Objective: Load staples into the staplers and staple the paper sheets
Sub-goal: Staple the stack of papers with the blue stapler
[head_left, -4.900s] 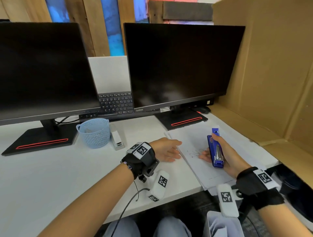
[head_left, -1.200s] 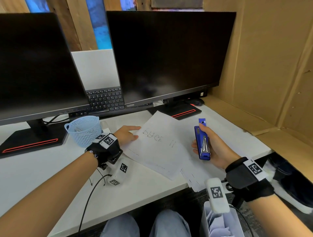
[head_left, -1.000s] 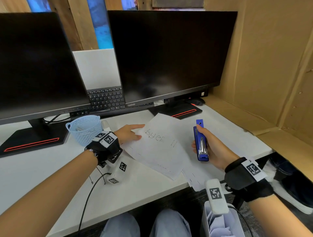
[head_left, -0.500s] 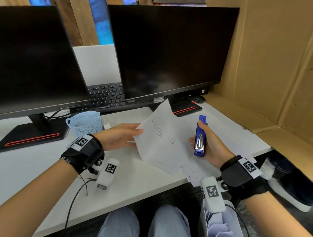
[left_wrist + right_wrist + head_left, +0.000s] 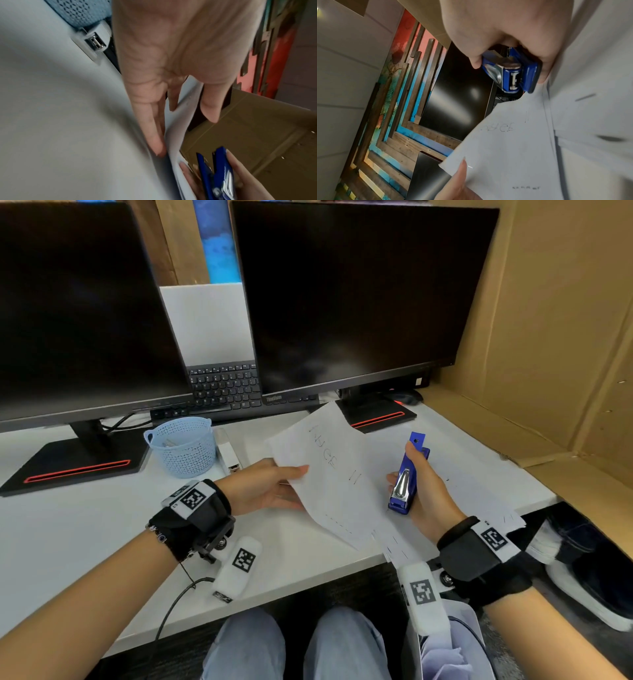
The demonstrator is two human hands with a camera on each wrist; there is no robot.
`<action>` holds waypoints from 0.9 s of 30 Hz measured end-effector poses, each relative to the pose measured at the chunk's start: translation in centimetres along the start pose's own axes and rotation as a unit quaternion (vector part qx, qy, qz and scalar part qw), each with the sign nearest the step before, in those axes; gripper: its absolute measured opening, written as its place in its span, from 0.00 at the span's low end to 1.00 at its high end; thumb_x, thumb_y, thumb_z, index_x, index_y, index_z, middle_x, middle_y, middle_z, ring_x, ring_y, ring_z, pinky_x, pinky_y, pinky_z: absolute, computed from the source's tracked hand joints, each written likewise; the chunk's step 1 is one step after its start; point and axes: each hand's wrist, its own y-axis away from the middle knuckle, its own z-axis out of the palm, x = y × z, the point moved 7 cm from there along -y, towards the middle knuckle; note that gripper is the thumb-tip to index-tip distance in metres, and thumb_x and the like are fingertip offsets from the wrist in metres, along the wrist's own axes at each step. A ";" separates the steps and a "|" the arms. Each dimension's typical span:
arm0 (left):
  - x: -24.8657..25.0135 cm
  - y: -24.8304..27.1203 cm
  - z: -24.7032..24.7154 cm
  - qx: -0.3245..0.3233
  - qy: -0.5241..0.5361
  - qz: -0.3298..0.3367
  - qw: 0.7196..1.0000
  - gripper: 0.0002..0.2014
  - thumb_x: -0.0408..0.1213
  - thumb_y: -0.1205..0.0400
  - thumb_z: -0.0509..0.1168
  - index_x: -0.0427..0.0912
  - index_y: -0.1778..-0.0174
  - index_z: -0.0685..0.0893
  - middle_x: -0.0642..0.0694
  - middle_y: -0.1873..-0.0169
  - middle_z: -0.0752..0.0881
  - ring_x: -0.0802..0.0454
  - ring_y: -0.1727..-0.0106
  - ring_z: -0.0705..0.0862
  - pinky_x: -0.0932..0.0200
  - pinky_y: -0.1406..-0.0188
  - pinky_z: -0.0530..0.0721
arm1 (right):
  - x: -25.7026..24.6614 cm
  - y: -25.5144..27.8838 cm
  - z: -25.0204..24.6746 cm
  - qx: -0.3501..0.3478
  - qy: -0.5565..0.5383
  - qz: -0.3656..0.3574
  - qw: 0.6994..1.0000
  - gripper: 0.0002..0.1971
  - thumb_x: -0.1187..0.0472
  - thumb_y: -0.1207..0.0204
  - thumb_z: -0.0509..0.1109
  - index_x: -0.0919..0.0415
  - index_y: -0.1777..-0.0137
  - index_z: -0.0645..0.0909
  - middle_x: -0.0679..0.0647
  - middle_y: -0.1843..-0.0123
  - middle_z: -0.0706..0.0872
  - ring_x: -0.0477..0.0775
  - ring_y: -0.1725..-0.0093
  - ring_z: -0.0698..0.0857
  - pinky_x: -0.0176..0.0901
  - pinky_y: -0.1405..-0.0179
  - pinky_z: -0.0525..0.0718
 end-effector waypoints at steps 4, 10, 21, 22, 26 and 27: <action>-0.7 0.0 2.8 -0.065 -0.029 -0.007 0.997 0.19 0.35 0.16 0.64 0.42 0.28 0.76 0.41 0.36 0.86 0.42 0.36 0.85 0.45 0.34 0.82 | 0.3 -0.3 0.0 0.014 -0.008 0.001 1.000 0.17 0.39 0.20 0.62 0.49 0.40 0.69 0.65 0.28 0.78 0.62 0.34 0.81 0.49 0.42 0.77; -0.7 -1.0 1.6 0.083 -0.002 0.029 0.996 0.18 0.36 0.12 0.56 0.37 0.26 0.72 0.38 0.35 0.84 0.41 0.40 0.85 0.48 0.50 0.89 | 0.1 -0.5 0.0 -0.021 -0.044 0.004 0.999 0.25 0.40 0.21 0.64 0.54 0.30 0.72 0.58 0.46 0.85 0.60 0.43 0.85 0.51 0.42 0.83; 5.3 2.4 -3.4 0.201 -0.001 0.145 0.969 0.10 0.36 0.12 0.57 0.47 0.36 0.76 0.51 0.47 0.86 0.56 0.52 0.86 0.60 0.62 0.89 | -0.4 3.8 3.9 -0.385 0.032 0.071 0.919 0.42 0.30 0.39 0.75 0.71 0.45 0.83 0.61 0.65 0.85 0.52 0.78 0.81 0.37 0.82 0.79; 5.5 2.8 -3.6 0.209 0.004 0.148 0.967 0.12 0.37 0.13 0.59 0.45 0.34 0.76 0.49 0.45 0.87 0.52 0.50 0.87 0.56 0.57 0.90 | 0.1 4.4 4.3 -0.414 0.057 0.079 0.905 0.43 0.30 0.41 0.76 0.71 0.45 0.83 0.62 0.64 0.85 0.52 0.78 0.82 0.38 0.81 0.80; 5.8 3.5 -4.2 0.214 0.014 0.156 0.964 0.18 0.50 0.26 0.68 0.53 0.40 0.82 0.46 0.45 0.89 0.40 0.45 0.83 0.40 0.47 0.71 | 2.0 6.1 5.6 -0.474 0.138 0.111 0.862 0.38 0.30 0.39 0.75 0.66 0.46 0.86 0.61 0.58 0.89 0.52 0.71 0.86 0.39 0.75 0.83; 5.8 3.5 -4.1 0.207 0.021 0.159 0.965 0.17 0.51 0.28 0.68 0.54 0.44 0.83 0.45 0.47 0.89 0.40 0.46 0.81 0.42 0.48 0.68 | 2.2 6.3 5.9 -0.482 0.145 0.104 0.858 0.37 0.31 0.36 0.74 0.67 0.45 0.85 0.62 0.57 0.88 0.53 0.71 0.87 0.39 0.75 0.84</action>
